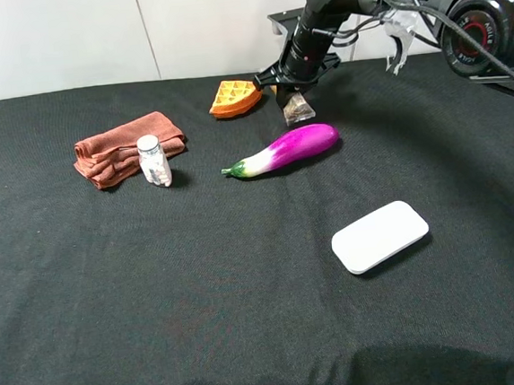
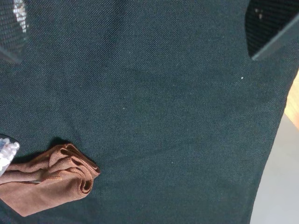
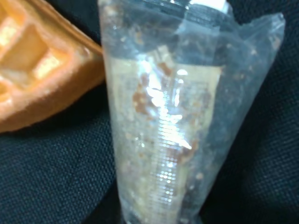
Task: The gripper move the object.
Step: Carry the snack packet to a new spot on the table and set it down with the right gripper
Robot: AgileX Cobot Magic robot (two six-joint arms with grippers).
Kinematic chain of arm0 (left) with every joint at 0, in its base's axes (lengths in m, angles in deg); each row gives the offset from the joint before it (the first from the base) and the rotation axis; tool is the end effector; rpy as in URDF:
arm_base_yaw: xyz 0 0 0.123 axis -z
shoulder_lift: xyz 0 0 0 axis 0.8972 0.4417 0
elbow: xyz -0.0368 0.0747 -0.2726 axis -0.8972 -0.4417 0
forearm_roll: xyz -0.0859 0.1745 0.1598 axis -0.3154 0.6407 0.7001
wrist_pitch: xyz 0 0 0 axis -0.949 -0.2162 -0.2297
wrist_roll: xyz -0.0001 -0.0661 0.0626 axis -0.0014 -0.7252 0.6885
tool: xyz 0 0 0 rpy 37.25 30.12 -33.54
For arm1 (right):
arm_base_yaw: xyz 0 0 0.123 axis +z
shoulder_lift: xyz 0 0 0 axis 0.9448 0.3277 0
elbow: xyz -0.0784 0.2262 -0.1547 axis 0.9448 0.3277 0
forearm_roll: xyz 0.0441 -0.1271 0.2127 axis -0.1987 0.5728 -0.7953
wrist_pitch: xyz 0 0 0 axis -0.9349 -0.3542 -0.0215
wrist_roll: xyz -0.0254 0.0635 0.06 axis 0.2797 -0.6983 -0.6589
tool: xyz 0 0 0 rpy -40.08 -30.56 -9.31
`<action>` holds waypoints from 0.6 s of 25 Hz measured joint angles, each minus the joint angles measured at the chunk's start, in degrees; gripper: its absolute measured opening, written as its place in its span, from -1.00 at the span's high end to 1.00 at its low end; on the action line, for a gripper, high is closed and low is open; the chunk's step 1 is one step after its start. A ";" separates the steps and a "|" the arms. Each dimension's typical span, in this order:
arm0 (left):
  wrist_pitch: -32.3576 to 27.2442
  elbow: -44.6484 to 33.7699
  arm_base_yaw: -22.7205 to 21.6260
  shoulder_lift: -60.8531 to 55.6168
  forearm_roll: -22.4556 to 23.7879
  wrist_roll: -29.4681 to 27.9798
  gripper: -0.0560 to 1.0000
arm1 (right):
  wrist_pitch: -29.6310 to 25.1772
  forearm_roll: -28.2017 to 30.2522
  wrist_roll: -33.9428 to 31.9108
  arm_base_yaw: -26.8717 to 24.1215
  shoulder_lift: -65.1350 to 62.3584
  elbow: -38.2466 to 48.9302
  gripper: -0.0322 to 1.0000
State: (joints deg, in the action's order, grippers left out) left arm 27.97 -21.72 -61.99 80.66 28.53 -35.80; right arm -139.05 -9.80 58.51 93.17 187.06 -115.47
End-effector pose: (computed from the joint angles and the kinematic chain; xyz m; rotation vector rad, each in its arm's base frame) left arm -0.0045 0.0136 0.2750 -0.1190 2.0422 0.0973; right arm 0.4843 0.2149 0.1016 -0.6386 2.7598 0.3114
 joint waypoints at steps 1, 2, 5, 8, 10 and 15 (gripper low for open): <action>0.00 0.00 0.00 0.00 0.00 0.00 -0.91 | -0.15 0.00 0.00 0.00 0.12 0.00 0.67; 0.00 0.00 0.00 0.00 0.00 0.00 -0.91 | -0.20 0.00 0.00 0.00 0.19 0.00 0.67; 0.00 0.00 0.00 0.00 0.00 0.00 -0.91 | -0.26 0.00 0.00 0.00 0.19 0.00 0.67; 0.00 0.00 0.00 0.00 0.00 0.00 -0.91 | -0.37 0.00 0.00 0.00 0.19 0.00 0.67; 0.00 0.00 0.00 0.00 0.00 0.00 -0.91 | -0.32 0.00 0.00 0.00 0.19 0.00 0.67; 0.00 0.00 0.00 0.00 0.00 0.00 -0.91 | 0.53 0.00 0.00 0.00 0.19 0.00 0.67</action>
State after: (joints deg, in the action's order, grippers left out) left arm 27.97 -21.72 -61.99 80.66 28.53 -35.80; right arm -138.52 -9.80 58.51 93.17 187.25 -115.47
